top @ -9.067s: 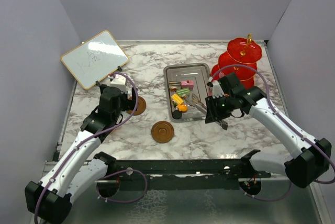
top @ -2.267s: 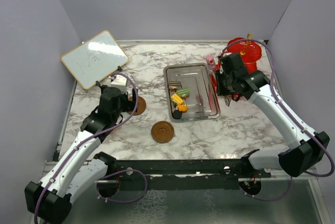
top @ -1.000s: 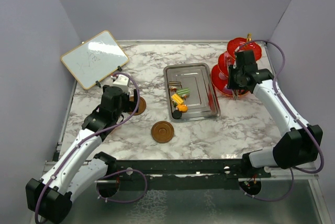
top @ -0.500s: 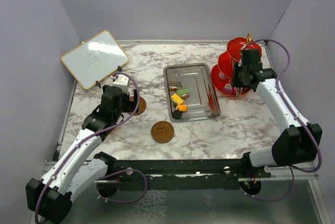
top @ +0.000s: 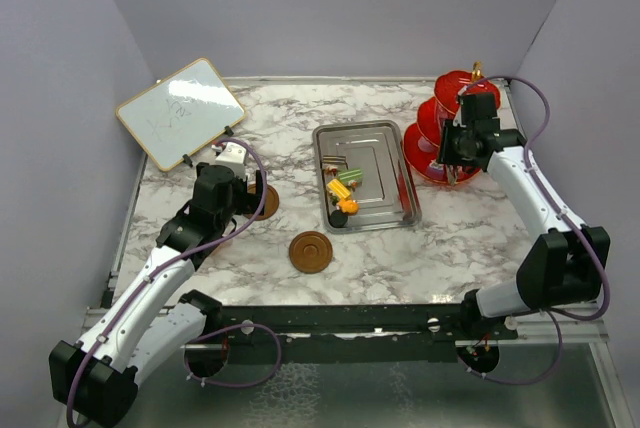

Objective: Serve the afternoon tea
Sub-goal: Place the desert on the desert table, then adjust the dessert on the tray.

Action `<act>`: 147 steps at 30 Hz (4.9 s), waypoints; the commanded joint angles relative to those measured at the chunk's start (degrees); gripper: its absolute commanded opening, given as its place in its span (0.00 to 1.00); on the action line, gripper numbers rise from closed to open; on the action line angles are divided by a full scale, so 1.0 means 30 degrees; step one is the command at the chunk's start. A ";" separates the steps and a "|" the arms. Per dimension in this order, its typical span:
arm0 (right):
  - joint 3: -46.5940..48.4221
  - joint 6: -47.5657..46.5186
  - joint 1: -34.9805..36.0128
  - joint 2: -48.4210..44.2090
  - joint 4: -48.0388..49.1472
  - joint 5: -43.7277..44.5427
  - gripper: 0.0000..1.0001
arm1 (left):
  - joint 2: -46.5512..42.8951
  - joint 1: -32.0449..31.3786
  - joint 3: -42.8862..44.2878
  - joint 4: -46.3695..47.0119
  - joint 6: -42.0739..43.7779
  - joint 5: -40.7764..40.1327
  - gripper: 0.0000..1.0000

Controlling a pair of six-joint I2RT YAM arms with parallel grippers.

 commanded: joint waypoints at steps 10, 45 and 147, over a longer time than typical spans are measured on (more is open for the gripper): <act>0.0289 0.0500 -0.0145 -0.1373 -0.0326 -0.0632 0.46 | -0.0444 0.0093 0.0741 0.0040 0.0051 0.0583 0.99; -0.0367 -0.0616 -0.0138 -0.4657 -0.3386 -0.9506 0.37 | -0.0502 0.0099 0.0714 0.0084 -0.0027 0.0878 0.99; 0.5028 -0.0775 1.4413 0.6095 -0.8583 0.2701 0.43 | -0.0911 0.0118 0.0681 0.0078 0.0059 0.0059 0.99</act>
